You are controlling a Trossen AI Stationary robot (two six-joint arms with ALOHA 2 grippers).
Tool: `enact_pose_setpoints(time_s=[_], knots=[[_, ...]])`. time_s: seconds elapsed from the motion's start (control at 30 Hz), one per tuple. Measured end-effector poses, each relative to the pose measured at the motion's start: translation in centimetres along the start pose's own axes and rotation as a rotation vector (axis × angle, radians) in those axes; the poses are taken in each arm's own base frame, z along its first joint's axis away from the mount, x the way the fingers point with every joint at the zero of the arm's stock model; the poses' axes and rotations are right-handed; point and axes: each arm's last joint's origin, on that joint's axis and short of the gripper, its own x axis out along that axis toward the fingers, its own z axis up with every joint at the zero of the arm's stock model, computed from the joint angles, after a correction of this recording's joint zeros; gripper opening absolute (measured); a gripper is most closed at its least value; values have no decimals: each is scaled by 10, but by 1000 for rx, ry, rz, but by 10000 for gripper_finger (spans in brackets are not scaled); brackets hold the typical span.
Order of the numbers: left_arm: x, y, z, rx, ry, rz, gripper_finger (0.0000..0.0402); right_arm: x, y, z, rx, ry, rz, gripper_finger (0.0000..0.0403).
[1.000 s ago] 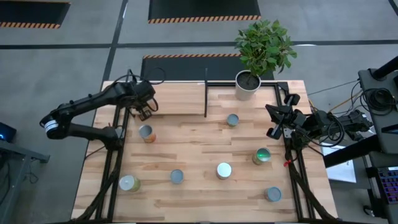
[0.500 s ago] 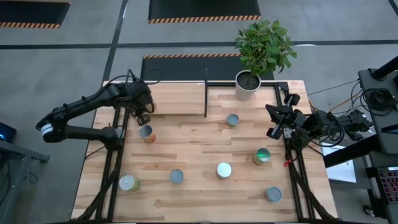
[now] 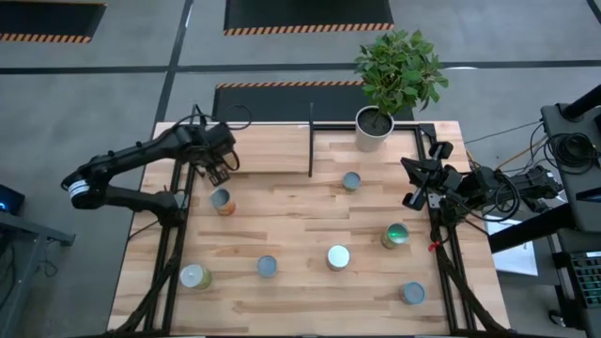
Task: Pick and place cans onto a shelf
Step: Put the orange green beans can on the shelf
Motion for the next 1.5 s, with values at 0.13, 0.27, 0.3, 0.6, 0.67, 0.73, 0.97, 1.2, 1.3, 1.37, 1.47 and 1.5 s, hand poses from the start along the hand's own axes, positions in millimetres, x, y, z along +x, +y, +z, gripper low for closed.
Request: enact_pose_setpoints(time_s=[0.13, 0.27, 0.3, 0.6, 0.67, 0.73, 0.97, 1.2, 1.3, 1.37, 1.47, 1.5], knots=[[4, -1, 3, -1, 19, 23, 0, 0, 0, 0, 0, 0, 0, 9], [7, 0, 4, 3, 33, 64, 0, 0, 0, 0, 0, 0, 0, 9], [7, 0, 4, 2, 35, 83, 0, 0, 0, 0, 0, 0, 0, 9], [1, -1, 2, -117, -3, 100, 0, 0, 0, 0, 1, 0, 0, 9], [-4, -5, 2, -133, -44, 62, 0, 0, 0, 0, -1, 2, 2, 9], [-10, -7, 2, -147, -111, 44, 0, 0, 0, 0, -1, 3, 2, 9], [-23, 5, 8, -281, -310, 49, 0, 0, 0, 0, -5, 3, 2, 9], [-13, 20, 12, -342, -281, 94, 0, 0, 0, 0, -20, 0, 0, 9], [-9, 19, 15, -341, -266, 94, 0, 0, 0, 0, -26, 0, 0, 9], [-5, 18, 18, -349, -258, 93, 0, 0, 0, 0, -30, 0, 0, 9], [0, 17, 19, -346, -242, 93, 0, 0, 0, 0, -32, 0, -1, 9], [0, 17, 19, -348, -242, 93, 0, 0, 0, 0, -32, 0, 0, 9]])
